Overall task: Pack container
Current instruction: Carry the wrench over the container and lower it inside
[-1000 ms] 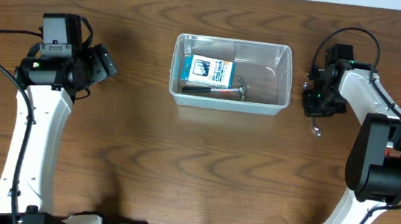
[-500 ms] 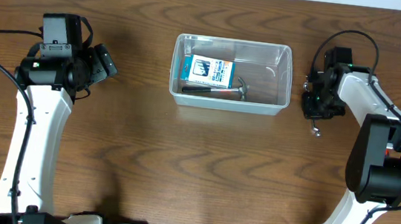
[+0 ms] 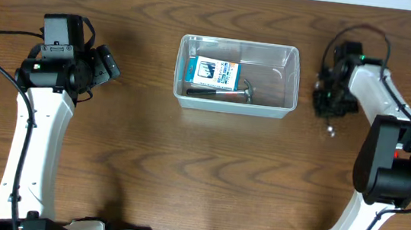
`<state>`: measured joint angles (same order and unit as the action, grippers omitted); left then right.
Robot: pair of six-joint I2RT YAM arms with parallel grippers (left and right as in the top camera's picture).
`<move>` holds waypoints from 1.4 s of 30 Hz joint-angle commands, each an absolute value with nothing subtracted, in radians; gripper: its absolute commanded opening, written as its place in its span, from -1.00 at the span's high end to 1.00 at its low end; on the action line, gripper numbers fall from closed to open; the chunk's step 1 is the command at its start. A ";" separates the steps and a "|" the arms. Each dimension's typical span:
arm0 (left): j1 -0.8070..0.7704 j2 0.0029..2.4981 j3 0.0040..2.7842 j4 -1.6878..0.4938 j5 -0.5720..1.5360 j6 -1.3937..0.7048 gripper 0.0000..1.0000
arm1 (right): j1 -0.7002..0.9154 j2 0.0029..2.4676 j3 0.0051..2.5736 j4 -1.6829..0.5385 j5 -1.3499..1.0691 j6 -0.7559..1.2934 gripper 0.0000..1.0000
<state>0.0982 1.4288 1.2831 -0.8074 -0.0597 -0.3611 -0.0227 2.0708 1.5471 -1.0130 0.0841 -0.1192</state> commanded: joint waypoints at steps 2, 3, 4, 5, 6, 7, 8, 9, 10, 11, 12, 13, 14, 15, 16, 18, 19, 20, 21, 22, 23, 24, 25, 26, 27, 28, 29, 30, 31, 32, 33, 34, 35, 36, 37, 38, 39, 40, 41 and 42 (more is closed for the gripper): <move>0.102 1.426 1.277 -0.810 -0.076 -0.345 -0.96 | -0.019 2.052 1.820 -1.083 0.109 -0.118 0.97; 0.102 1.426 1.277 -0.810 -0.076 -0.345 -0.96 | -0.019 2.052 1.873 -1.104 0.109 -0.121 0.97; 0.102 1.426 1.277 -0.810 -0.076 -0.345 -0.96 | -0.019 2.052 1.934 -1.129 0.109 -0.121 0.98; 0.102 1.426 1.277 -0.810 -0.076 -0.345 -0.96 | -0.018 2.052 1.993 -1.153 0.108 -0.121 0.97; 0.102 1.426 1.277 -0.810 -0.076 -0.345 -0.96 | -0.016 2.052 2.042 -1.174 0.107 -0.122 0.98; 0.102 1.426 1.277 -0.810 -0.076 -0.345 -0.96 | -0.012 2.052 2.093 -1.196 0.100 -0.134 0.97; 0.102 1.426 1.277 -0.810 -0.076 -0.345 -0.96 | -0.007 2.052 2.134 -1.216 0.090 -0.155 0.97; 0.102 1.426 1.277 -0.810 -0.076 -0.345 -0.96 | 0.000 2.052 2.176 -1.241 0.075 -0.189 0.97; 0.102 1.426 1.277 -0.810 -0.076 -0.345 -0.96 | 0.009 2.052 2.212 -1.266 0.062 -0.226 0.98; 0.102 1.426 1.277 -0.810 -0.076 -0.345 -0.96 | 0.019 2.052 2.237 -1.285 0.047 -0.260 0.97; 0.102 1.426 1.277 -0.810 -0.076 -0.345 -0.96 | 0.033 2.052 2.260 -1.309 0.020 -0.311 0.98; 0.102 1.426 1.277 -0.810 -0.076 -0.345 -0.96 | 0.048 2.052 2.278 -1.333 -0.019 -0.377 0.96; 0.102 1.426 1.277 -0.810 -0.076 -0.345 -0.96 | 0.064 2.052 2.286 -1.358 -0.065 -0.453 0.97; 0.102 1.426 1.277 -0.810 -0.076 -0.345 -0.96 | 0.080 2.051 2.289 -1.378 -0.101 -0.517 0.97; 0.102 1.426 1.277 -0.810 -0.076 -0.345 -0.96 | 0.097 2.051 2.289 -1.400 -0.134 -0.578 0.97; 0.102 1.426 1.277 -0.810 -0.076 -0.345 -0.96 | 0.132 2.052 2.288 -1.423 -0.167 -0.620 0.97; 0.102 1.426 1.277 -0.810 -0.076 -0.345 -0.96 | 0.154 2.052 2.286 -1.426 -0.175 -0.623 0.97; 0.102 1.426 1.277 -0.810 -0.076 -0.345 -0.96 | 0.170 2.052 2.284 -1.426 -0.176 -0.624 0.97; 0.102 1.426 1.277 -0.810 -0.076 -0.345 -0.96 | 0.190 2.052 2.283 -1.426 -0.176 -0.631 0.97; 0.102 1.426 1.277 -0.810 -0.076 -0.345 -0.96 | 0.208 2.052 2.283 -1.426 -0.176 -0.642 0.98; 0.102 1.426 1.277 -0.810 -0.076 -0.345 -0.96 | 0.229 2.053 2.281 -1.425 -0.176 -0.662 0.97; 0.102 1.426 1.277 -0.810 -0.076 -0.345 -0.96 | 0.248 2.054 2.278 -1.425 -0.175 -0.686 0.97; 0.102 1.426 1.277 -0.810 -0.076 -0.345 -0.96 | 0.263 2.056 2.275 -1.424 -0.171 -0.706 0.97; 0.102 1.426 1.277 -0.810 -0.076 -0.345 -0.96 | 0.279 2.057 2.270 -1.422 -0.168 -0.725 0.97; 0.102 1.426 1.277 -0.810 -0.076 -0.345 -0.96 | 0.291 2.060 2.264 -1.420 -0.162 -0.736 0.98; 0.102 1.426 1.277 -0.810 -0.076 -0.345 -0.96 | 0.302 2.062 2.255 -1.415 -0.157 -0.740 0.98; 0.102 1.426 1.277 -0.810 -0.076 -0.345 -0.96 | 0.311 2.064 2.240 -1.404 -0.154 -0.741 0.97; 0.102 1.426 1.277 -0.810 -0.076 -0.345 -0.96 | 0.319 2.065 2.222 -1.393 -0.154 -0.742 0.97; 0.102 1.426 1.277 -0.810 -0.076 -0.344 -0.96 | 0.325 2.067 2.204 -1.379 -0.154 -0.742 0.97; 0.102 1.426 1.277 -0.810 -0.076 -0.345 -0.96 | 0.332 2.069 2.180 -1.362 -0.154 -0.742 0.97; 0.102 1.426 1.277 -0.810 -0.076 -0.345 -0.96 | 0.336 2.069 2.155 -1.343 -0.154 -0.741 0.98; 0.102 1.426 1.277 -0.810 -0.076 -0.345 -0.96 | 0.341 2.070 2.124 -1.317 -0.154 -0.741 0.98; 0.102 1.426 1.277 -0.810 -0.076 -0.345 -0.96 | 0.345 2.071 2.091 -1.289 -0.154 -0.741 0.97; 0.102 1.426 1.277 -0.810 -0.076 -0.345 -0.96 | 0.348 2.073 2.058 -1.262 -0.154 -0.741 0.98; 0.102 1.426 1.277 -0.810 -0.076 -0.345 -0.96 | 0.351 2.074 2.029 -1.237 -0.154 -0.741 0.98; 0.102 1.426 1.277 -0.810 -0.076 -0.345 -0.96 | 0.352 2.077 1.995 -1.207 -0.154 -0.741 0.97; 0.102 1.426 1.277 -0.810 -0.076 -0.345 -0.96 | 0.353 2.079 1.966 -1.184 -0.154 -0.741 0.98; 0.102 1.426 1.277 -0.810 -0.076 -0.345 -0.96 | 0.355 2.080 1.934 -1.156 -0.154 -0.739 0.98; 0.102 1.426 1.277 -0.810 -0.076 -0.345 -0.96 | 0.355 2.080 1.906 -1.132 -0.154 -0.734 0.98; 0.102 1.426 1.277 -0.810 -0.076 -0.345 -0.96 | 0.355 2.080 1.870 -1.100 -0.154 -0.725 0.97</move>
